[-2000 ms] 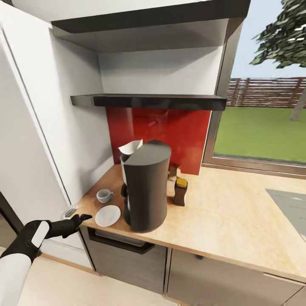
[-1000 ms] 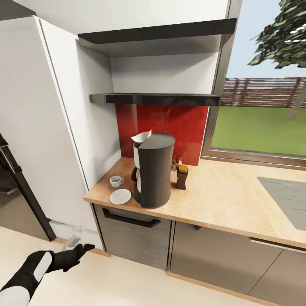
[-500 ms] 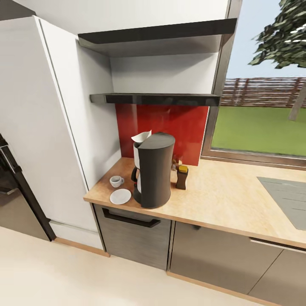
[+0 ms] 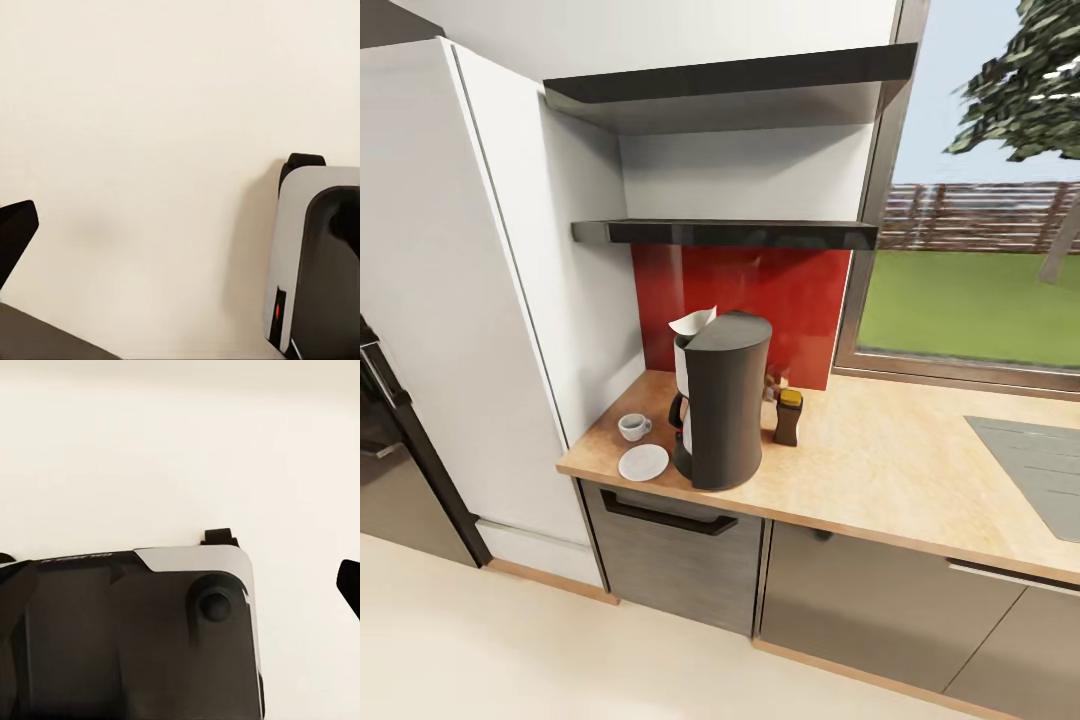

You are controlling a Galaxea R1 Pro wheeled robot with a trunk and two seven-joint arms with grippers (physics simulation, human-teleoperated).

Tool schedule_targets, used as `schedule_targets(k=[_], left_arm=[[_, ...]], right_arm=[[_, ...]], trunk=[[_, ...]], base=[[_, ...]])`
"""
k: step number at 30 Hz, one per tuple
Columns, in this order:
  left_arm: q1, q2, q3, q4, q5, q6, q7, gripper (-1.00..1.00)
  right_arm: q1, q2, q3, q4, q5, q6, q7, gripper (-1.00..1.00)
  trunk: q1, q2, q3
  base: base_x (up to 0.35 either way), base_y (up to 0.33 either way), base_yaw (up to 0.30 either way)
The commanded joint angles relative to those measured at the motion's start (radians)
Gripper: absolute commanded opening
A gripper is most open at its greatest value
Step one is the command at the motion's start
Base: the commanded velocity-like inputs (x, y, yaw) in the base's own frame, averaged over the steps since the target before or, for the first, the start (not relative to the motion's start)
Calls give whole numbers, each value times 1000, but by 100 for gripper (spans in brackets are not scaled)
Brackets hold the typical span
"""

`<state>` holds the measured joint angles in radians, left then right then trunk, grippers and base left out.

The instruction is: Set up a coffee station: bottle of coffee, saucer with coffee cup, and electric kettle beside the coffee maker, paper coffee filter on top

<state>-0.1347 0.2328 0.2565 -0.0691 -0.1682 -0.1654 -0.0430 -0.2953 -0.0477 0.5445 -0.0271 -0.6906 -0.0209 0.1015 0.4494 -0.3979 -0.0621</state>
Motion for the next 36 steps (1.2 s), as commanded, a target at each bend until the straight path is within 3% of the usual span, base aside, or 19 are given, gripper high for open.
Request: schedule_targets(k=[1, 10, 23, 36], left_arm=[[4, 0, 9, 1, -10, -3, -3, 100], [25, 2, 8, 0, -11, -4, -3, 100], [26, 1, 9, -1, -11, -5, -3, 100], [26, -1, 9, 0, -14, -3, -3, 100]], right_arm=[[-1, 0, 8, 1, -11, -2, 3, 100], [-1, -9, 2, -2, -17, -2, 2, 100], [-1, -12, 2, -2, -68, -2, 4, 100], [-1, -12, 2, -2, -73, -2, 4, 100]], trunk=[[1, -2, -2], [1, -2, 0], [1, -2, 1], [1, -2, 1]], base=[[0, 0, 0], [0, 0, -89], [0, 0, -286], [0, 0, -300]])
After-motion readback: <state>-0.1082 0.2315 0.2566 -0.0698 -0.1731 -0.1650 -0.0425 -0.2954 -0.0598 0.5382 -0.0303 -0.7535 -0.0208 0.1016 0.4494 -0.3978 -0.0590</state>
